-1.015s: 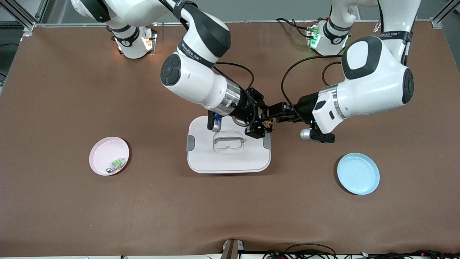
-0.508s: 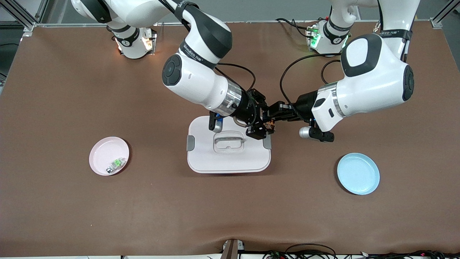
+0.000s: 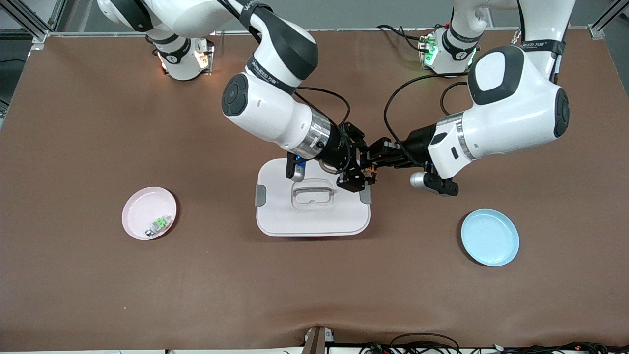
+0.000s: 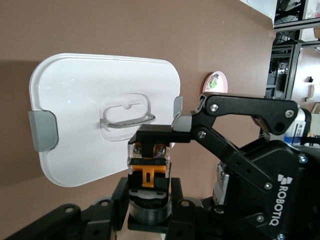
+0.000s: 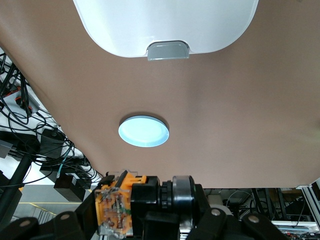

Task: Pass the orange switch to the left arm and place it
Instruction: 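Open the right gripper while the left gripper carries the switch away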

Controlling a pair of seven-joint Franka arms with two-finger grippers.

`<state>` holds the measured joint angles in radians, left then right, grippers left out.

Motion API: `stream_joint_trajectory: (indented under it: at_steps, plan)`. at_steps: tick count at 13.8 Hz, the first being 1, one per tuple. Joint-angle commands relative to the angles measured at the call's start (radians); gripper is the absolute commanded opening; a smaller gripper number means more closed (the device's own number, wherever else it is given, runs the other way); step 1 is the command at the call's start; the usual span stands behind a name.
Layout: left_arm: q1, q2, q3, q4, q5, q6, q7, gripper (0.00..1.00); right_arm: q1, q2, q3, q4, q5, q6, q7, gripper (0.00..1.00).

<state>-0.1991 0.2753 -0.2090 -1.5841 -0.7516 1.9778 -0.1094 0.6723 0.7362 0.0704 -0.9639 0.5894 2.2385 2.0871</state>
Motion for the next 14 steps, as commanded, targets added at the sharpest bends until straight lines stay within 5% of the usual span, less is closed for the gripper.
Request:
stream_joint_trajectory:
  at_steps: [1, 2, 7, 10, 14]
  plan:
    - [0.007, -0.013, 0.002, -0.024, 0.005, -0.005, 0.060, 0.00, -0.005, 0.012, 0.003, 0.051, 0.016, 0.007, 0.016, 0.90]
    - [0.009, -0.013, 0.002, -0.022, 0.005, -0.004, 0.060, 0.00, -0.002, 0.012, 0.002, 0.051, 0.016, 0.009, 0.014, 1.00]
    - [0.010, -0.005, 0.013, -0.008, 0.008, -0.005, 0.060, 0.00, -0.005, 0.011, 0.000, 0.051, 0.016, 0.007, 0.011, 1.00]
    - [0.044, -0.007, 0.014, -0.010, 0.110, -0.017, 0.077, 0.00, -0.013, 0.011, 0.002, 0.051, 0.016, 0.026, -0.015, 1.00]
    - [0.107, -0.013, 0.014, -0.011, 0.251, -0.065, 0.137, 0.00, -0.013, 0.012, 0.057, 0.047, 0.016, 0.139, -0.490, 1.00]
